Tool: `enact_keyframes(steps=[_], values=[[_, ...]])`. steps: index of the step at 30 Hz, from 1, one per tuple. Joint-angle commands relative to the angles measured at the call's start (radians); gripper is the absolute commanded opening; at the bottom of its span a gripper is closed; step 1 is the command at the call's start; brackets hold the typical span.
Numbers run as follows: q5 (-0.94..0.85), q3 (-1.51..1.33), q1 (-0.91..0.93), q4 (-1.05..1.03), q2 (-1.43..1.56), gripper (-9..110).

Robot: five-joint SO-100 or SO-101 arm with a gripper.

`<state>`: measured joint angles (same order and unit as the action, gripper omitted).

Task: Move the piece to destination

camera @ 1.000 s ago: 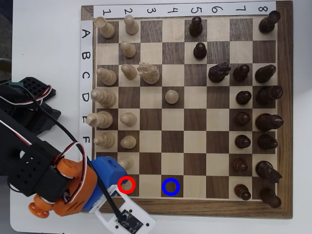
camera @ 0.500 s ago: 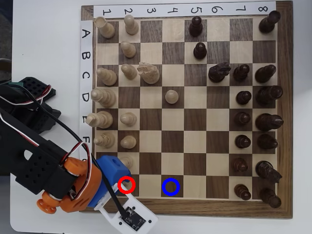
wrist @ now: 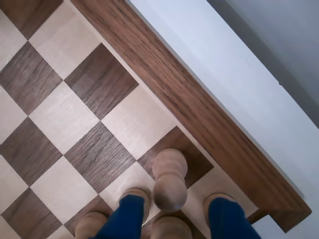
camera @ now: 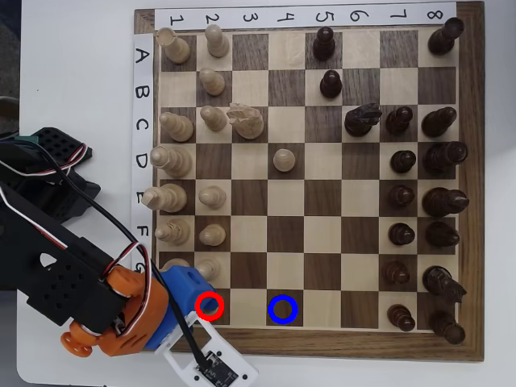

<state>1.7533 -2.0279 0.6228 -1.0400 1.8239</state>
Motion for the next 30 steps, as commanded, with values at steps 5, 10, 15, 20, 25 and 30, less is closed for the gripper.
enact_keyframes(steps=[5, 10, 15, 20, 25, 30], values=[[0.040, 0.006, 0.006, 0.080, -0.015, 19], [0.037, 0.006, 0.002, 0.109, -0.034, 20], [0.020, 0.003, 0.002, 0.132, -0.049, 20], [0.011, -0.005, 0.003, 0.140, -0.060, 19], [0.003, -0.021, 0.005, 0.158, -0.060, 18], [0.002, -0.028, 0.009, 0.175, -0.066, 12]])
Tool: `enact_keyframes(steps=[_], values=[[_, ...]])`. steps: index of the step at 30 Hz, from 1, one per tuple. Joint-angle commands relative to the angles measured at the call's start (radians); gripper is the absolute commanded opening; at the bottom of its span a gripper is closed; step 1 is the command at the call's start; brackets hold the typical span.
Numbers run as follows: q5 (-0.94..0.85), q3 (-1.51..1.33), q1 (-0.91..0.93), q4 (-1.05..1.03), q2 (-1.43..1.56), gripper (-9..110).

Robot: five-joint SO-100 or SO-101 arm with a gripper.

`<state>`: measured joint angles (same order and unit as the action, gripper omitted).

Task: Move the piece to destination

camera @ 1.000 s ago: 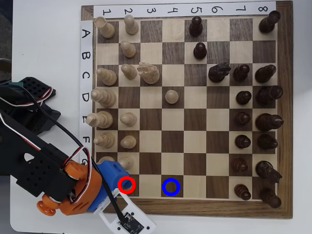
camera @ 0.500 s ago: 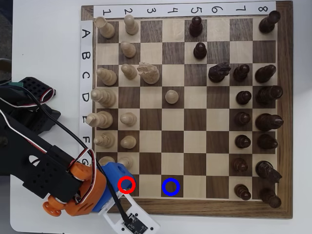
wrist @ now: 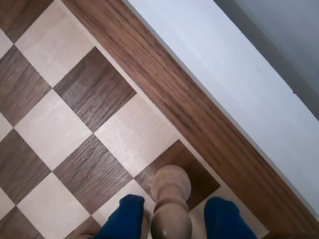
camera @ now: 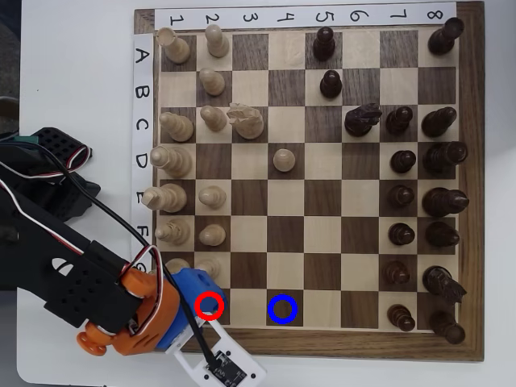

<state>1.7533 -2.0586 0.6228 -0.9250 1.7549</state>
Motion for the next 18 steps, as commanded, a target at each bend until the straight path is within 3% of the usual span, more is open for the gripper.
enact_keyframes(steps=[1, 18], values=[[0.002, 0.003, 0.011, 0.064, 0.002, 11], [-0.052, 0.006, 0.052, 0.103, -0.023, 1]])
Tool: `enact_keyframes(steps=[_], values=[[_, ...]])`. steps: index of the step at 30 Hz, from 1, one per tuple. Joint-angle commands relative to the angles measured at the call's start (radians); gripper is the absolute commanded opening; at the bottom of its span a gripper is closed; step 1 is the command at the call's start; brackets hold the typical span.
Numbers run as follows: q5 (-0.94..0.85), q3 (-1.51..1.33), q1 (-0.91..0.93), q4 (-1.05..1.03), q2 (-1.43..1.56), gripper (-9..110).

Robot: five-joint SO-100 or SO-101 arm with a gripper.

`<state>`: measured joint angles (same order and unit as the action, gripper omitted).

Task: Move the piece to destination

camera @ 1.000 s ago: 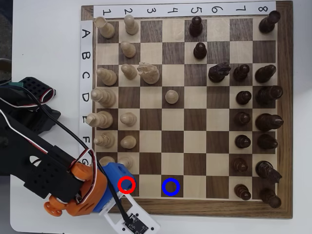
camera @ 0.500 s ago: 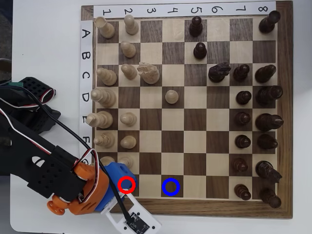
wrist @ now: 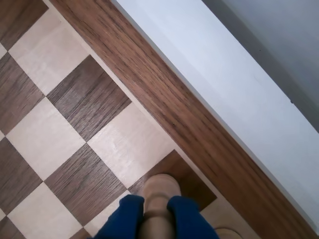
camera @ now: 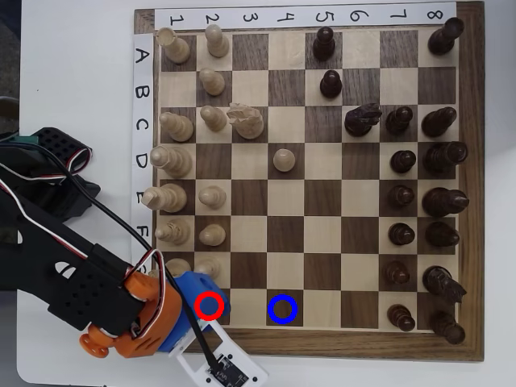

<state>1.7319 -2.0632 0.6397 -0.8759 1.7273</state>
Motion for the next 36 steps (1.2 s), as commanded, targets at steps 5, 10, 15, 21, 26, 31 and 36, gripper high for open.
enact_keyframes(steps=[5, 10, 15, 21, 26, 31, 36], values=[[-0.025, 0.015, 0.038, 0.054, 0.005, 0], [-0.012, 0.026, 0.035, 0.034, 0.028, 0], [-0.002, 0.048, 0.021, 0.003, 0.069, 0], [0.009, 0.094, 0.015, -0.044, 0.098, 0], [0.018, 0.147, 0.020, -0.080, 0.124, 0], [0.021, 0.178, 0.020, -0.094, 0.149, 0], [0.032, 0.227, 0.017, -0.120, 0.156, 0]])
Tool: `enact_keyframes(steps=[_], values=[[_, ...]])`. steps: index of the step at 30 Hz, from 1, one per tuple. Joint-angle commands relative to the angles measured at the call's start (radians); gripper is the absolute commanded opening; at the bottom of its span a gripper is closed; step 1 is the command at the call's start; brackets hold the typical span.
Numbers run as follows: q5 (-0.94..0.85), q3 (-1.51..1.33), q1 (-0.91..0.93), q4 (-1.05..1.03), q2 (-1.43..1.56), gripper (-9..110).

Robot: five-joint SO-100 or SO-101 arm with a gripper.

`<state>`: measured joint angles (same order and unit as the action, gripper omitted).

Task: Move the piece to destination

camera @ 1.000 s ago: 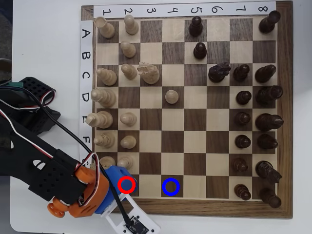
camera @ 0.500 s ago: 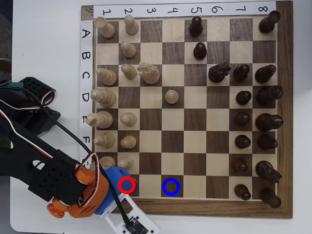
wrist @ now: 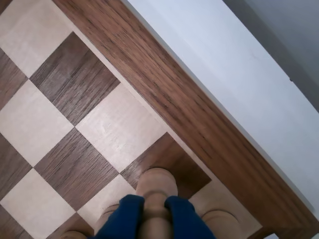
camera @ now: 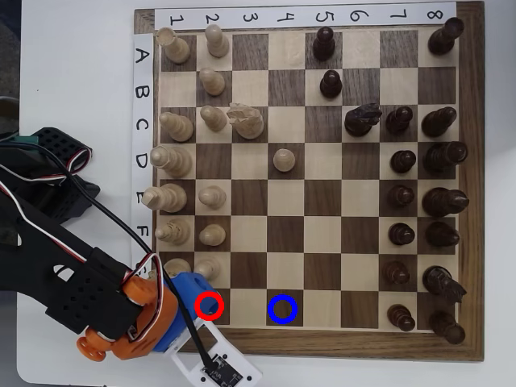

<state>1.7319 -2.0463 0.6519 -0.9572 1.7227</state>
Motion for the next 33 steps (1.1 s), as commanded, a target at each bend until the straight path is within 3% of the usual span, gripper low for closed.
enact_keyframes(steps=[1, 33], values=[[0.035, 0.225, 0.005, -0.048, 0.161, 0], [0.087, 0.900, -0.078, -0.377, 0.031, 0]])
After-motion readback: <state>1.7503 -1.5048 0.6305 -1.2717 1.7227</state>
